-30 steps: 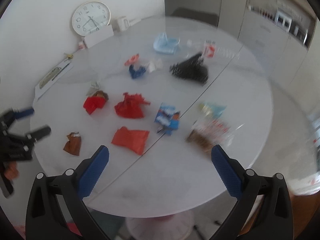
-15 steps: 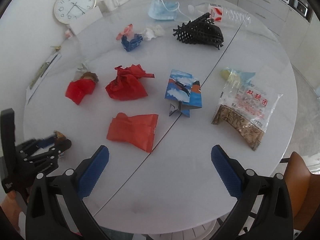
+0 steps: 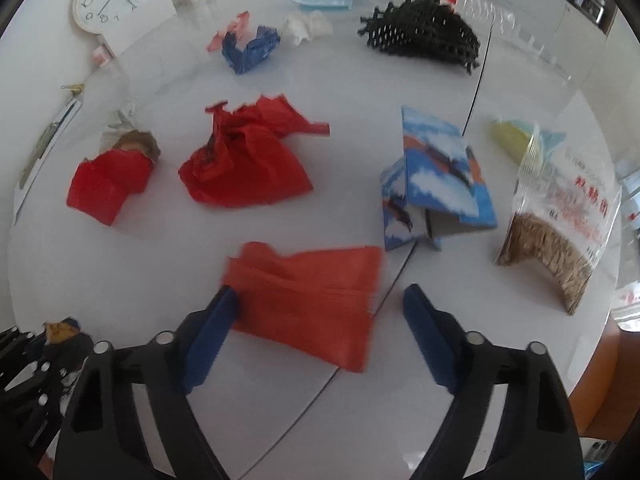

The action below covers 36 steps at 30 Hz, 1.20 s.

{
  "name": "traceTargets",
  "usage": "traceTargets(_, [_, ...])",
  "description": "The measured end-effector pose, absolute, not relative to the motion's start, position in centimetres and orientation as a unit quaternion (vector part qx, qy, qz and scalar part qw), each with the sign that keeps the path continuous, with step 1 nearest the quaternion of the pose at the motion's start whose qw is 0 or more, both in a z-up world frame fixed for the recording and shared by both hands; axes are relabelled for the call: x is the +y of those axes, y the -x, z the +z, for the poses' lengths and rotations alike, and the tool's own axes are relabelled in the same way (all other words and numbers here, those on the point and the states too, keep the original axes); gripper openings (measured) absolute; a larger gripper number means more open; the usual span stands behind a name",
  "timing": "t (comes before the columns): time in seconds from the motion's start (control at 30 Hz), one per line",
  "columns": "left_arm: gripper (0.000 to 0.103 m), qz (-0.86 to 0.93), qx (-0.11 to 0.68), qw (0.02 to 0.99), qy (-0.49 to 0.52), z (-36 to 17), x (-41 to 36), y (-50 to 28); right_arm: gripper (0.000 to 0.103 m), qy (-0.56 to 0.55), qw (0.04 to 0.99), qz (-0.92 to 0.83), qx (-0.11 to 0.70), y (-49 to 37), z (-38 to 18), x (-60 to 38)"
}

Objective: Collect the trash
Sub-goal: 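Grasp the brown wrapper with the left tool while the right tool grasps the red paper bag, then carry both items to the white bin and open both tools over it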

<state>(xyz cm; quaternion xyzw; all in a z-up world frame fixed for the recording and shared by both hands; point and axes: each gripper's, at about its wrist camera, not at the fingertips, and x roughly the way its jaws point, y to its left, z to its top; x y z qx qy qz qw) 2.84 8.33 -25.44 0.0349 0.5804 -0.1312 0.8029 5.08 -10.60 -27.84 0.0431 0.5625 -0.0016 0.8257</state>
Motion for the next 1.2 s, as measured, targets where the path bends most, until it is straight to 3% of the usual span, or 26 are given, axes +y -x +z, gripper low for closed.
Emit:
traceTargets(0.17, [0.020,-0.143,0.580,0.802,-0.033,-24.5,8.3,-3.4,0.045,-0.088,0.828,0.034,0.553,-5.5,-27.1,-10.8])
traceTargets(0.47, [0.020,-0.185,0.549,0.812,-0.072,-21.7,5.7,-2.8,0.018,-0.136,0.835,0.070,0.528,-3.0,-23.5,-13.7])
traceTargets(0.93, [0.020,-0.349,0.528,0.767,-0.106,-16.2,-4.8,6.1,0.017,-0.106,0.853,0.021,0.511,10.5,-17.1,-22.4])
traceTargets(1.2, [0.020,-0.407,0.553,0.720,-0.103,-18.3,-12.0,11.4,0.017,-0.106,0.843,-0.003,0.528,18.5,-17.5,-27.1])
